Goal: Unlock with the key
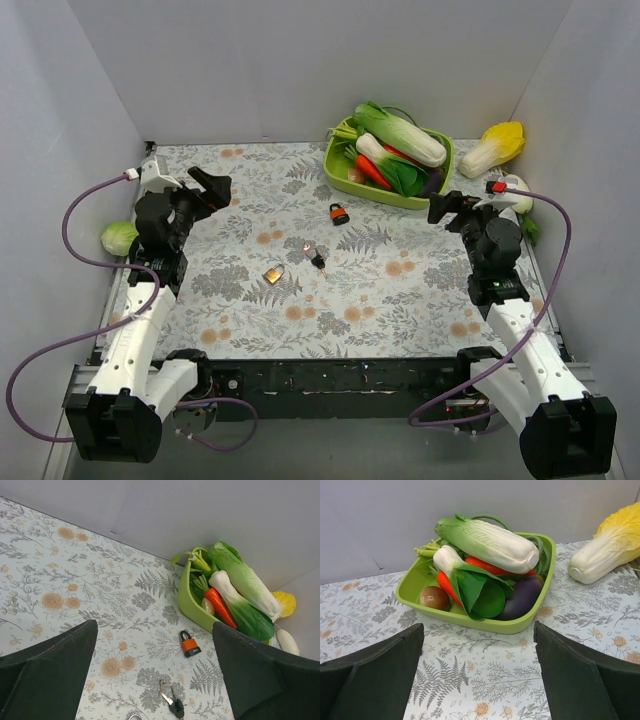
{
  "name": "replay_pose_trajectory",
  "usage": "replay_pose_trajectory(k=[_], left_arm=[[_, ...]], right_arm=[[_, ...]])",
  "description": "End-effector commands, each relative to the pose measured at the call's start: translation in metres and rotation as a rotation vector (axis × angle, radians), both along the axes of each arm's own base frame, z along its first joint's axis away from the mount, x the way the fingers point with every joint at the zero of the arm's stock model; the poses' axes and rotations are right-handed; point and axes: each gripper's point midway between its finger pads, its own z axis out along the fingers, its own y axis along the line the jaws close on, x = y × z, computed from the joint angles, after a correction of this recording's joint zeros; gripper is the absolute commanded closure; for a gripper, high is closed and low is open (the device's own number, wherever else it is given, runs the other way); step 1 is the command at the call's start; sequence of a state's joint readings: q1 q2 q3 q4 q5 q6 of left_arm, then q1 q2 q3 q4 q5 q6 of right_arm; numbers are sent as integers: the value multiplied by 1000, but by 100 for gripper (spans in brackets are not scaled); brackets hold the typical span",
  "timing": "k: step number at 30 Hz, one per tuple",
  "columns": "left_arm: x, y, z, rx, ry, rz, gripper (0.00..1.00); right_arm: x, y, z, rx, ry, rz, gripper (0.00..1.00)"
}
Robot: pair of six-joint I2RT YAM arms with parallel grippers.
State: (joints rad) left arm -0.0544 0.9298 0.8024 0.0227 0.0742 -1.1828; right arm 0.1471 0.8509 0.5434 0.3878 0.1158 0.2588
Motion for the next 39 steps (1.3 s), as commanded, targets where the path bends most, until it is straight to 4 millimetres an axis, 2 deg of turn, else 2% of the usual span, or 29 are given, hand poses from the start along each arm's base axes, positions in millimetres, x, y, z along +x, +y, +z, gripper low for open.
replay_pose_trajectory(k=[1, 7, 8, 9, 11, 12, 15, 16, 17, 19, 20, 21, 23, 24, 26, 30, 31, 32, 34, 35, 36, 39], left_arm=[[2, -6, 16, -13, -25, -26, 2], [6, -6, 19, -20, -19, -22, 2], [9, -8, 19, -20, -16, -30, 2], [10, -9, 19, -22, -14, -31, 2], [15, -9, 19, -38, -9, -29, 2], [17, -12, 22, -42, -17, -44, 2], [24, -23, 27, -45, -19, -108, 2], [27, -26, 25, -50, -7, -122, 2], [28, -29, 24, -51, -5, -139, 2], [31, -34, 12, -40, 13, -170, 2], [32, -35, 11, -37, 0, -179, 2], [32, -36, -1, -26, 13, -186, 2], [31, -39, -9, -14, 19, -211, 2], [31, -39, -12, -7, 25, -213, 2], [31, -38, -23, 0, 46, -209, 2], [33, -34, -34, 8, 80, -187, 2], [33, -33, -35, 15, 80, -179, 2], [33, -31, -36, 20, 84, -172, 2], [33, -28, -37, 26, 86, -155, 2], [32, -28, -38, 27, 87, -157, 2], [32, -29, -37, 26, 86, -157, 2], [31, -28, -38, 26, 88, -154, 2]], right_arm=[[-7, 12, 46, 5, -136, 75, 3], [-5, 17, 51, -36, -117, 108, 3], [-2, 17, 42, -44, -75, 107, 4], [-2, 22, 49, -48, -76, 134, 4], [0, 26, 41, -72, -31, 161, 10], [0, 32, 47, -76, -36, 196, 12], [0, 48, 39, -81, 14, 267, 20], [1, 54, 42, -84, 18, 282, 22], [3, 61, 35, -106, 41, 295, 22], [0, 87, 32, -147, 68, 325, 23], [3, 97, 21, -176, 100, 329, 23], [-3, 119, 17, -214, 108, 360, 23], [-4, 144, 1, -238, 166, 413, 23], [-11, 164, -4, -215, 191, 461, 23], [-13, 185, -22, -193, 250, 505, 23], [-37, 240, -55, -149, 351, 648, 24], [-42, 249, -62, -130, 384, 667, 24], [-45, 258, -79, -138, 428, 686, 24], [-60, 277, -93, -128, 475, 756, 24], [-63, 284, -110, -123, 527, 767, 24], [-70, 291, -116, -123, 549, 794, 24], [-73, 298, -139, -157, 611, 788, 24]])
